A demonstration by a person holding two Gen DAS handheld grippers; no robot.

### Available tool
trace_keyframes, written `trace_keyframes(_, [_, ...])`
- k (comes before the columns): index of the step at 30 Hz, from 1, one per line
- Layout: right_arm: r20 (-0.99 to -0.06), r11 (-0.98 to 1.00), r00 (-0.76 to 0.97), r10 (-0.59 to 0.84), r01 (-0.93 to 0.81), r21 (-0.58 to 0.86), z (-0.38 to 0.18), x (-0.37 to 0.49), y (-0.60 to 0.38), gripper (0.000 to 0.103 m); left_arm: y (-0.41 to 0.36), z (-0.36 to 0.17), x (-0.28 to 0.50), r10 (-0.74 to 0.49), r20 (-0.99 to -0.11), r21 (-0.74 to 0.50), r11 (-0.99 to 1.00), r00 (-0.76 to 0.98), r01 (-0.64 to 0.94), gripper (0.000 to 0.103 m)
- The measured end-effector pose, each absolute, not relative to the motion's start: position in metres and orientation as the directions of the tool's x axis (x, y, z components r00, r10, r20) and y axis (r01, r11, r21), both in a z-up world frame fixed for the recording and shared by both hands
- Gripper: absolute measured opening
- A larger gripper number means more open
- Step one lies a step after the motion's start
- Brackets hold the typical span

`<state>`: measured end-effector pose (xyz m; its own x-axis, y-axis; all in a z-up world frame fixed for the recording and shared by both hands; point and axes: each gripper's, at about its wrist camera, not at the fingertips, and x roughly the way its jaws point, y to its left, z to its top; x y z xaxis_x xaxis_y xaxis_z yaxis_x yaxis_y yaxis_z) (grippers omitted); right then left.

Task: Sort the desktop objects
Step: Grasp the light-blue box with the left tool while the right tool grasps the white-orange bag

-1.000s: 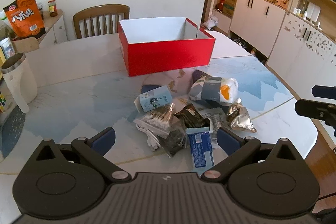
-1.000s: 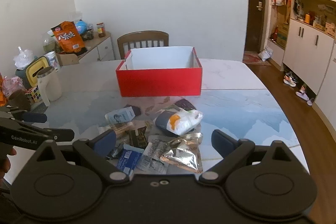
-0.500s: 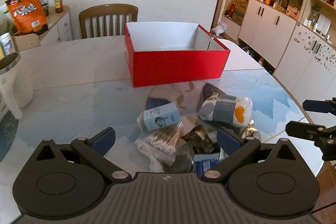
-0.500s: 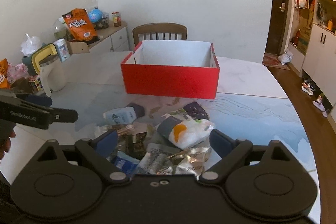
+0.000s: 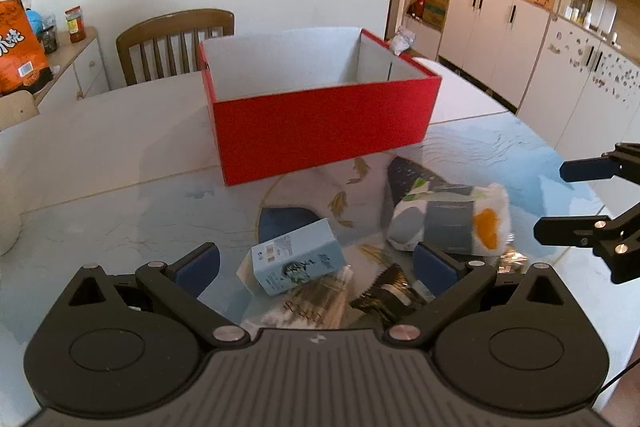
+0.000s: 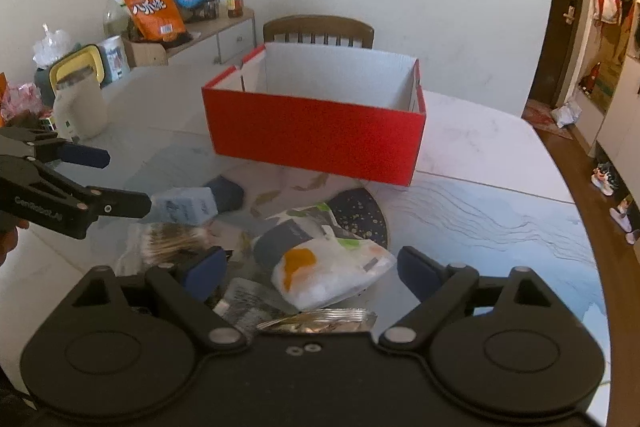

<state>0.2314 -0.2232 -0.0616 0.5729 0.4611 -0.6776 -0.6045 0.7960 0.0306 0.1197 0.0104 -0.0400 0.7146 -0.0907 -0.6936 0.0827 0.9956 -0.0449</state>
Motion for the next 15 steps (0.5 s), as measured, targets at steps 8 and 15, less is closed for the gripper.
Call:
trace_keyframes(8, [-0.714,0.764,0.521,0.467,-0.645,0.028,-0.083,0.263,-0.211,0.092,0.02,-0.069,0.153,-0.059,-0.731,-0.04,0.998,0.68,0.044,0.103])
trace_keyframes(15, [-0.736,0.729,0.477,0.481,-0.684,0.033,-0.099,0.282,-0.197,0.092,0.021,-0.086,0.169,-0.075,-0.746,-0.061,0.997,0.661,0.044,0.103])
